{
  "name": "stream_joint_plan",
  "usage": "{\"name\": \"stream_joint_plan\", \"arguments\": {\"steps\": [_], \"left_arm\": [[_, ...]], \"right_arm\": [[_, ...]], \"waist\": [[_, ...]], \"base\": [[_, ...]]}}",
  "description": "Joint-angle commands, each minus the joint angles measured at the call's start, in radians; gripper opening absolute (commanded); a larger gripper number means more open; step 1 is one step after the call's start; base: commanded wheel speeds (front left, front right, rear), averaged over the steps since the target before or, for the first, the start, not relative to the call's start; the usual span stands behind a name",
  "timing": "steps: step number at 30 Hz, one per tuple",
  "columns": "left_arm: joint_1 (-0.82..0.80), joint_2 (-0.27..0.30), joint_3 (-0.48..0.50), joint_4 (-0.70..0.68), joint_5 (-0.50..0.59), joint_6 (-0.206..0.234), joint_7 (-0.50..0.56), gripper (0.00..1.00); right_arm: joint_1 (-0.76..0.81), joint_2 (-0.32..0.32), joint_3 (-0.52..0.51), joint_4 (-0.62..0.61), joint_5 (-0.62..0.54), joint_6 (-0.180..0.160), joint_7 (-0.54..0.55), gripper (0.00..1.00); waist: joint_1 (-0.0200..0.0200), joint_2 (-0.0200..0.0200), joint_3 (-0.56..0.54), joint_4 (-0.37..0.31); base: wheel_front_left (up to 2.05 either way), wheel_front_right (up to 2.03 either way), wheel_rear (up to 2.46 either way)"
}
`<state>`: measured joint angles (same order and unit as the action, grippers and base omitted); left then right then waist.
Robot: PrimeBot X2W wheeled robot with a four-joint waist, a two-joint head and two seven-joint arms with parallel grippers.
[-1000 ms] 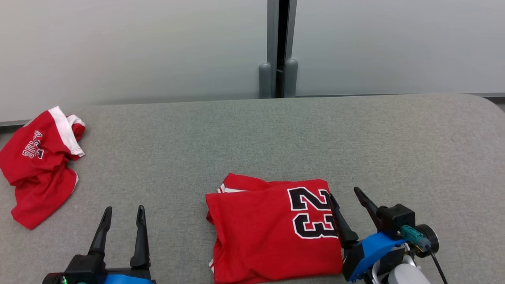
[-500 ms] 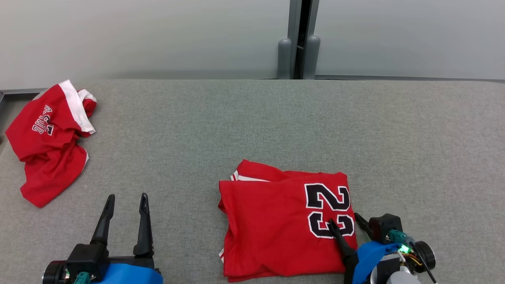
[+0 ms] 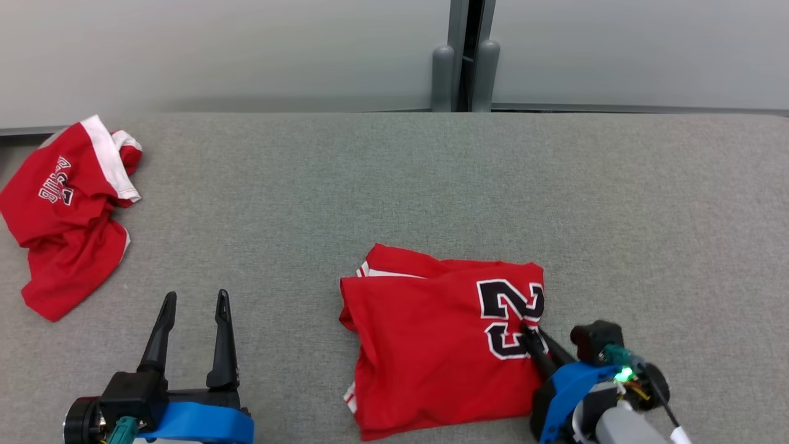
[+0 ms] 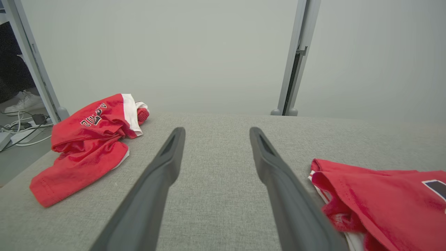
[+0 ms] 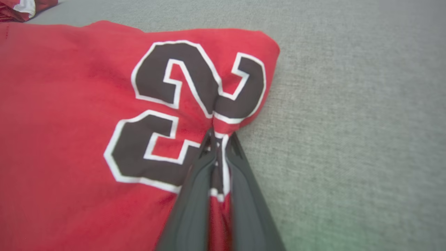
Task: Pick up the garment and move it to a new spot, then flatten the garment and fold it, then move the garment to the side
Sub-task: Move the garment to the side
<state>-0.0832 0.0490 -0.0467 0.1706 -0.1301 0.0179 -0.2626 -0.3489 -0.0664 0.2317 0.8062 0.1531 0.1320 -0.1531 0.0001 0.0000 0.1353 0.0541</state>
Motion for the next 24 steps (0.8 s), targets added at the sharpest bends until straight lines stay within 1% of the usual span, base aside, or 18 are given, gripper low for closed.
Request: {"name": "stream_joint_plan", "arguments": {"steps": [1, 6, 8, 13, 17, 20, 24], "left_arm": [[-0.014, 0.003, 0.002, -0.005, -0.003, 0.004, -0.003, 1.00], [-0.030, 0.003, -0.002, -0.022, -0.006, 0.006, -0.003, 1.00], [-0.045, 0.003, -0.005, -0.028, -0.004, 0.005, -0.003, 1.00], [-0.083, 0.003, -0.009, -0.043, 0.011, 0.003, -0.003, 1.00], [-0.117, 0.003, -0.011, -0.050, 0.027, -0.007, -0.003, 1.00], [-0.142, 0.004, -0.007, -0.052, 0.041, -0.014, -0.003, 1.00], [-0.164, 0.006, -0.001, -0.055, 0.055, -0.022, -0.003, 1.00]], "right_arm": [[-0.021, -0.022, -0.009, 0.009, 0.000, -0.002, -0.004, 0.00], [-0.091, -0.078, -0.027, 0.008, -0.018, -0.002, -0.022, 0.00], [-0.126, -0.112, -0.036, 0.001, -0.022, -0.002, -0.025, 0.00], [-0.187, -0.188, -0.060, -0.014, -0.012, -0.002, -0.024, 0.00], [-0.215, -0.240, -0.095, -0.026, -0.001, -0.002, -0.032, 0.00], [-0.221, -0.268, -0.123, -0.032, 0.007, -0.002, -0.039, 0.00], [-0.218, -0.287, -0.159, -0.042, 0.011, -0.002, -0.050, 0.00]], "waist": [[-0.0001, 0.0000, 0.010, -0.008], [-0.0001, 0.0000, 0.054, -0.049], [-0.0001, 0.0000, 0.078, -0.071], [-0.0001, 0.0000, 0.137, -0.135], [-0.0001, 0.0000, 0.172, -0.186], [-0.0001, 0.0000, 0.193, -0.218], [-0.0001, 0.0000, 0.210, -0.249]], "base": [[0.00, 0.00, 0.00], [0.00, 0.00, 0.00], [0.00, 0.00, 0.00], [0.00, 0.00, 0.00], [0.00, 0.00, 0.00], [0.00, 0.00, 0.00], [0.00, 0.00, 0.00]]}}
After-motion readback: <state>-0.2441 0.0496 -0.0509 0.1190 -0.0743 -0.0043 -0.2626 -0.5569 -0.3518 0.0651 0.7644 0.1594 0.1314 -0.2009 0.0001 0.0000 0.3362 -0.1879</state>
